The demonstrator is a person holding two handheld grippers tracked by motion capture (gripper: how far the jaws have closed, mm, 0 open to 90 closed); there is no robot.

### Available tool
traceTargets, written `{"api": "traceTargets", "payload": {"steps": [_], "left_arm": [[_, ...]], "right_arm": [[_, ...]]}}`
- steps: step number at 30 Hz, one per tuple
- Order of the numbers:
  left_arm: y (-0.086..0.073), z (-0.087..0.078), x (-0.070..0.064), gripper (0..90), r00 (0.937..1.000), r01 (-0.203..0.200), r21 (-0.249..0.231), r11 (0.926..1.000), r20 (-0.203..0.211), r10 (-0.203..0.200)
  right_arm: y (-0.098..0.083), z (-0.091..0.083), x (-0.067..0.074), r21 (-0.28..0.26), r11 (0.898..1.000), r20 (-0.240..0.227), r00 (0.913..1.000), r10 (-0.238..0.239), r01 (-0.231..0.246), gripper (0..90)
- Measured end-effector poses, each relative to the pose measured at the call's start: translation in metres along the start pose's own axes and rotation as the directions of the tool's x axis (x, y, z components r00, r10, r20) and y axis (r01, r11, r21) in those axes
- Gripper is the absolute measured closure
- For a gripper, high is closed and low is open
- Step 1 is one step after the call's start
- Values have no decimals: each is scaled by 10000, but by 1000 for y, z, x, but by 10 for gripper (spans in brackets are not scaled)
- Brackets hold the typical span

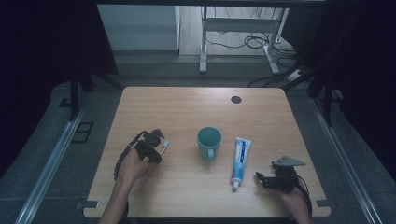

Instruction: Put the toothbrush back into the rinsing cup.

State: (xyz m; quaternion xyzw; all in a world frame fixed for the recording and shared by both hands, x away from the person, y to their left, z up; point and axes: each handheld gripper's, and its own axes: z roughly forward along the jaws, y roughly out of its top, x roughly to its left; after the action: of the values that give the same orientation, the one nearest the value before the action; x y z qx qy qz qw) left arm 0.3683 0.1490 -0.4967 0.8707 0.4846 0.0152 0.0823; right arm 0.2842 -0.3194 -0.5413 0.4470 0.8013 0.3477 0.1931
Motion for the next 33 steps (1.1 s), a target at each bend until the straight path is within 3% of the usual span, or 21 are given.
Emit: {"api": "traceTargets", "payload": {"steps": [5,16,26,33], "left_arm": [[8,3,-1,688,9999,125,495,9987,-36,-124],[13,6,-2,820,9998,190,912,9956,-78,-183],[13,4,-1,842,10000,23,860,9963,74,-30],[13,-5,-2,841,9998,-155,445,9989,157,148]], "right_arm": [[0,0,0,0,10000,1,10000,1,-1,155],[0,0,0,-2,10000,-1,10000,-1,1,155],[0,0,0,0,10000,1,10000,1,-1,155],[0,0,0,-2,10000,2,10000,-2,2,155]]}}
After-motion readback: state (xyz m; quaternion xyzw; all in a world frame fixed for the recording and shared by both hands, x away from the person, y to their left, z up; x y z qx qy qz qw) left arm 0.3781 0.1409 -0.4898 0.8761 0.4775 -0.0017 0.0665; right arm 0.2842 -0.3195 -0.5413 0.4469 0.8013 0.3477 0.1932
